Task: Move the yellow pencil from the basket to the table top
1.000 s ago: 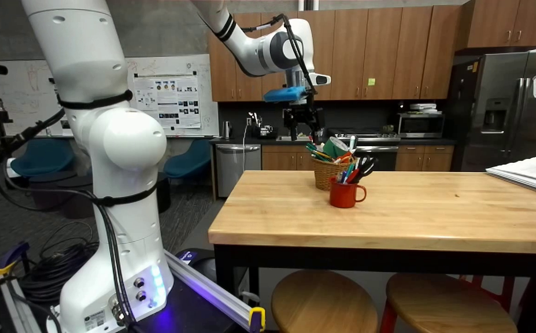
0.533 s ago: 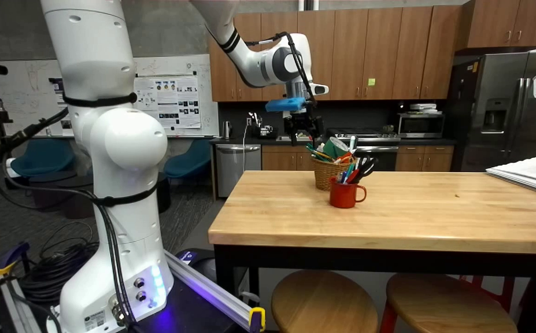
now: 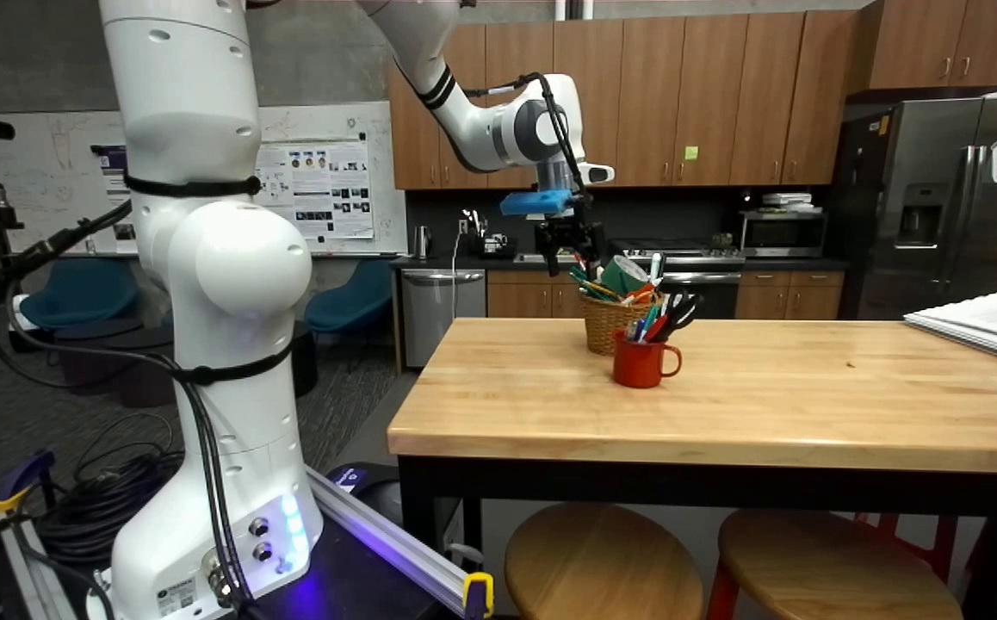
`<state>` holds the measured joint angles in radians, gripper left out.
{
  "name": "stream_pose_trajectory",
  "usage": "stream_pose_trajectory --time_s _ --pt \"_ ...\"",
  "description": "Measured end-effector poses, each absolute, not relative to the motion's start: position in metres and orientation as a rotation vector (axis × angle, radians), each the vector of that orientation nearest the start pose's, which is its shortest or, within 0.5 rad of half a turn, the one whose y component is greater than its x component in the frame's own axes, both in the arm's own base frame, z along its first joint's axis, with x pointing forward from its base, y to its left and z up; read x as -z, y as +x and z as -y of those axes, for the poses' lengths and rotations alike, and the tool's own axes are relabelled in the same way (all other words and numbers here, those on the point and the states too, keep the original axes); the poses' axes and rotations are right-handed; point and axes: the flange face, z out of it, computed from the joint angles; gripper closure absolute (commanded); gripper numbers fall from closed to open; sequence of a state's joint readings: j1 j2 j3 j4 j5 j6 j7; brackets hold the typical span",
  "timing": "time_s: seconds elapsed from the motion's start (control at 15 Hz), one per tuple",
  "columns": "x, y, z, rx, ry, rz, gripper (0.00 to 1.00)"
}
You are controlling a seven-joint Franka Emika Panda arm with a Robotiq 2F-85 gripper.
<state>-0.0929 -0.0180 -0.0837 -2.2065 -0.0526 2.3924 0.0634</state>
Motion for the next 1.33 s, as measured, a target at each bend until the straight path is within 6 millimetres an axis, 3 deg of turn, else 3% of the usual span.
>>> stream_pose_trajectory --time_s 0.47,0.53,0.6,1.2,1.33 --pt "-0.400 0.556 0.099 0.321 -3.181 -0.363 0.00" --pt "-0.399 0.558 0.100 0.320 -3.186 -0.364 0.10" --pt "-0.398 0.560 0.101 0.320 -3.187 -0.367 0.26" --pt "-0.393 0.564 0.109 0.312 -3.189 -0.389 0.92" --pt "-0.393 0.564 0.110 0.311 -3.190 -0.391 1.00"
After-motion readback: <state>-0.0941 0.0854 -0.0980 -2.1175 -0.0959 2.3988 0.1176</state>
